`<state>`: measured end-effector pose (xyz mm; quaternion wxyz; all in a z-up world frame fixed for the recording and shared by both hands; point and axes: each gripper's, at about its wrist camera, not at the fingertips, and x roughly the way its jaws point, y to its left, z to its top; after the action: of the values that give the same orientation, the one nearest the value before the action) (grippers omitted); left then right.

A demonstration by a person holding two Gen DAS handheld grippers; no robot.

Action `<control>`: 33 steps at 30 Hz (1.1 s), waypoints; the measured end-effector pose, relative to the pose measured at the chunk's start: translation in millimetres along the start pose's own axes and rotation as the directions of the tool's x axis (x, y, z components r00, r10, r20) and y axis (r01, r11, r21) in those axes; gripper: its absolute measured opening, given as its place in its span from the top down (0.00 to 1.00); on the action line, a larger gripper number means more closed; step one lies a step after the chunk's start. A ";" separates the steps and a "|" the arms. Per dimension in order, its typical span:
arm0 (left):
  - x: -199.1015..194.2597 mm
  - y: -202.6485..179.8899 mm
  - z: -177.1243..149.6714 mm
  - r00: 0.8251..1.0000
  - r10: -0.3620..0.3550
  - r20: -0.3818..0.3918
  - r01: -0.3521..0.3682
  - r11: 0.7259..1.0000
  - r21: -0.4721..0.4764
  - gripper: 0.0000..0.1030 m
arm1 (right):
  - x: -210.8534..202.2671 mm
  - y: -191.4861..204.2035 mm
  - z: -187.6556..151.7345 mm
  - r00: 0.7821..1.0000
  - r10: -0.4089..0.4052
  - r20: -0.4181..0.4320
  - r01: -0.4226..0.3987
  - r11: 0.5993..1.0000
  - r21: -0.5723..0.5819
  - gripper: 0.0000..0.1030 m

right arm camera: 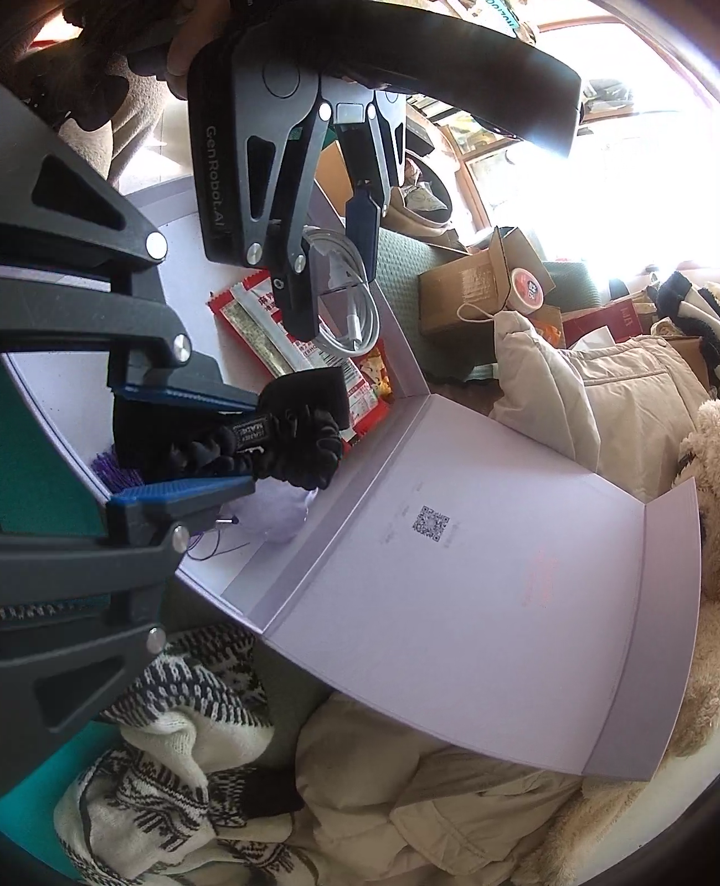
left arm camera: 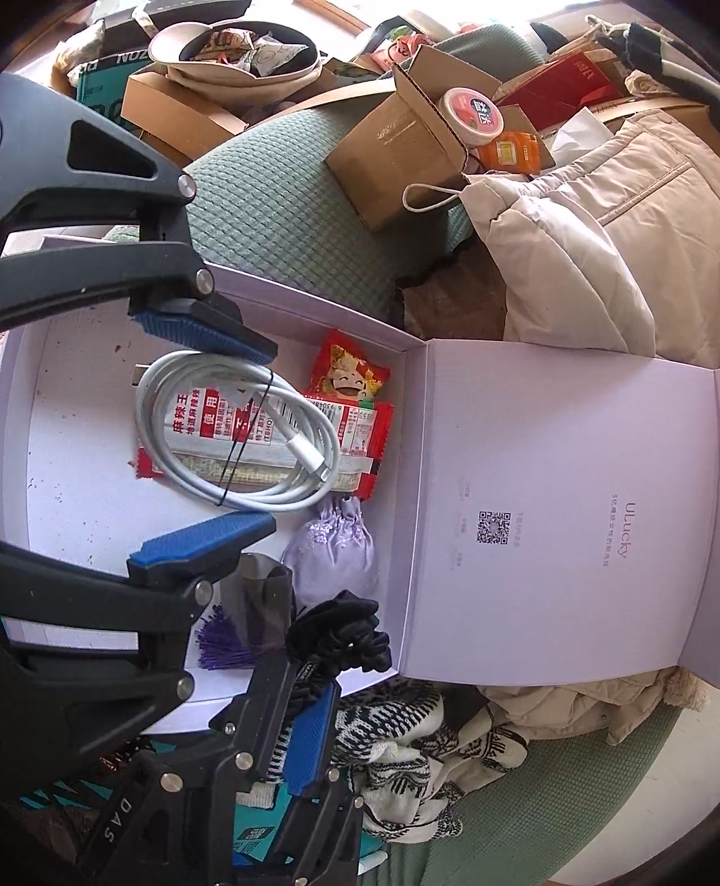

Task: Organize objects
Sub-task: 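Lift the cable and black scrunchie and carry both into the white box, then lower the cable onto the packet with left gripper while right lowers the scrunchie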

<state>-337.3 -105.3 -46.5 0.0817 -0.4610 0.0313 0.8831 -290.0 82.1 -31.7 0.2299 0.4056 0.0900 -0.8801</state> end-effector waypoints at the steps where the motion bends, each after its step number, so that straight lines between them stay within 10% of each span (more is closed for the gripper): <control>1: 4.1 1.2 1.0 1.000 0.001 -0.002 -0.001 1.000 0.000 0.48 | 3.2 -1.0 1.1 1.000 0.000 -0.002 0.000 1.000 0.000 0.78; 33: 99.3 19.4 46.8 0.998 0.004 -0.067 0.001 0.997 0.075 0.48 | 72.8 -12.3 22.3 0.995 -0.055 -0.078 0.053 0.998 -0.029 0.78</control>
<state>-434.3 -106.8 -101.4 0.0969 -0.4871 0.0674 0.8653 -352.0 61.1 -72.4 0.2079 0.4344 0.1219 -0.8679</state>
